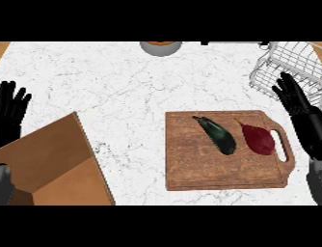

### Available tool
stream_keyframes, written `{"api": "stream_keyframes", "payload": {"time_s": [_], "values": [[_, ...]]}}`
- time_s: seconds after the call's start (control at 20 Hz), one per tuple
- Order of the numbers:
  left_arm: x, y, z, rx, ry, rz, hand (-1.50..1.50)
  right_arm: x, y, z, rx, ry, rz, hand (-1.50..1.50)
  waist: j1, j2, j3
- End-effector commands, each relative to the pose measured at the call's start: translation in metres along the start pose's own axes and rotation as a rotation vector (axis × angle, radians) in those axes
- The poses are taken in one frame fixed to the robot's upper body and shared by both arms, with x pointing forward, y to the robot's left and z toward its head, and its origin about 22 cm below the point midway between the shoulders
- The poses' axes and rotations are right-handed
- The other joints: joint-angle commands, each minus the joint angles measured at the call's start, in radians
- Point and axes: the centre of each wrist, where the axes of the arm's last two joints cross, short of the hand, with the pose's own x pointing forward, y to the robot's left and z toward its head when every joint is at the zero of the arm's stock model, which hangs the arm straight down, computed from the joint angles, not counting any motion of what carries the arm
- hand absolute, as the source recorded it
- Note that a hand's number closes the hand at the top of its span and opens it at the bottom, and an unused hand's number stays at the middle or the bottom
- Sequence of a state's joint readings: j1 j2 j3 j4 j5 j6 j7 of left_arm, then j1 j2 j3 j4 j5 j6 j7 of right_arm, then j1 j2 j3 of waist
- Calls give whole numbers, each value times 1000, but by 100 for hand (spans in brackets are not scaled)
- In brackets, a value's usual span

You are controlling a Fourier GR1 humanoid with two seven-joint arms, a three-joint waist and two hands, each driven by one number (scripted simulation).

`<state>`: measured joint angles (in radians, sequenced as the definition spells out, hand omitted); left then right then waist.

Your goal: Pick the eggplant from the cutting board and place it in the tiered basket

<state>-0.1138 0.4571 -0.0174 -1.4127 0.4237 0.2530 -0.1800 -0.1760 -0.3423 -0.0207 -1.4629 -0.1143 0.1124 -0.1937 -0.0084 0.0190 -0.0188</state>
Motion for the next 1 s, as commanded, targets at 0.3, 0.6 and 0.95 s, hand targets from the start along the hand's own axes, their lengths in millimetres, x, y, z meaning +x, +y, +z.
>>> {"api": "stream_keyframes", "payload": {"time_s": [0.3,0.6,0.95], "values": [[-7,-81,19,-448,102,-5,0,-11,89,-53,215,362,331,-150,58,11,8],[-26,-99,30,-471,126,-16,0,-11,187,-67,221,370,-70,-150,29,-7,18],[-17,-90,28,-468,146,-24,0,62,149,-136,363,327,394,-150,19,-18,13]]}}
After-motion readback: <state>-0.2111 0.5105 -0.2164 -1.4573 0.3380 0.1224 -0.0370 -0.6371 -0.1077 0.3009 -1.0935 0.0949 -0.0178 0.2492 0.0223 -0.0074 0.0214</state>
